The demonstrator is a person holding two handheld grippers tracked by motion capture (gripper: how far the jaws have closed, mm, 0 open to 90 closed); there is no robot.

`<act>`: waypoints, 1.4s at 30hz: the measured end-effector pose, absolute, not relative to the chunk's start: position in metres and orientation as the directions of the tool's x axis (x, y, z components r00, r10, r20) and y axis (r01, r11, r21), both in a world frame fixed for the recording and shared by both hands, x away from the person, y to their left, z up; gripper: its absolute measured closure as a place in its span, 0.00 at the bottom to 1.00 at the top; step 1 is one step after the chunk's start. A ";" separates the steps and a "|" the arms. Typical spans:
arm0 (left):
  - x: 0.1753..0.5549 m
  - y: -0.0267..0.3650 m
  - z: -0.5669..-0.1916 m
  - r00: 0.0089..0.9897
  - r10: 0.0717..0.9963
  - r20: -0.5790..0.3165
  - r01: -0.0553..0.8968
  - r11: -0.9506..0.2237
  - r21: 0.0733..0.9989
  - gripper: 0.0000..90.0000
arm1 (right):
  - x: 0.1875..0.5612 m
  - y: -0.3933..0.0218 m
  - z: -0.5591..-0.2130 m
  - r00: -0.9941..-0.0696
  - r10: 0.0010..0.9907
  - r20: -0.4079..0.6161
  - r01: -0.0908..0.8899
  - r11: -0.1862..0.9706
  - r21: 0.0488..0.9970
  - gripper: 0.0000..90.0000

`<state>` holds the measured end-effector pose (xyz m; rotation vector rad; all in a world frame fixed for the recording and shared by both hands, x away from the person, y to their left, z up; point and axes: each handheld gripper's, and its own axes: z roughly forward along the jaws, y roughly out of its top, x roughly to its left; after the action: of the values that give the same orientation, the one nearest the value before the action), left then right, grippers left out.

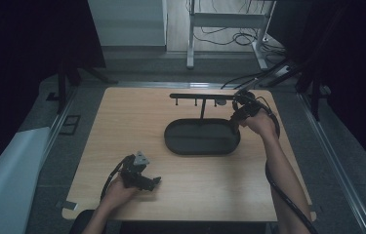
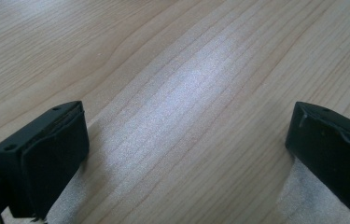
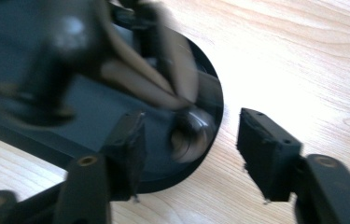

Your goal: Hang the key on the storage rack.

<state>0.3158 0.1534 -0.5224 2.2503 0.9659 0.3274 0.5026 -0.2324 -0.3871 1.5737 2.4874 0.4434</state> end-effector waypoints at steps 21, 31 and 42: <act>0.316 0.153 -0.522 0.696 0.718 -0.027 0.552 -0.511 0.659 0.00 | 0.472 -0.236 -0.377 -0.513 0.858 0.012 0.803 0.475 0.360 0.19; 0.316 0.154 -0.522 0.697 0.717 -0.026 0.551 -0.512 0.659 0.00 | 0.460 -0.237 -0.372 -0.556 0.831 -0.025 0.760 0.521 0.388 0.15; 0.316 0.154 -0.522 0.698 0.716 -0.026 0.551 -0.513 0.659 0.00 | 0.446 -0.235 -0.361 -0.586 0.809 -0.041 0.726 0.546 0.418 0.15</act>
<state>0.3161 0.1535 -0.5223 2.2522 0.9627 0.3285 0.4464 -0.2345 -0.3608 1.2902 2.5544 0.5324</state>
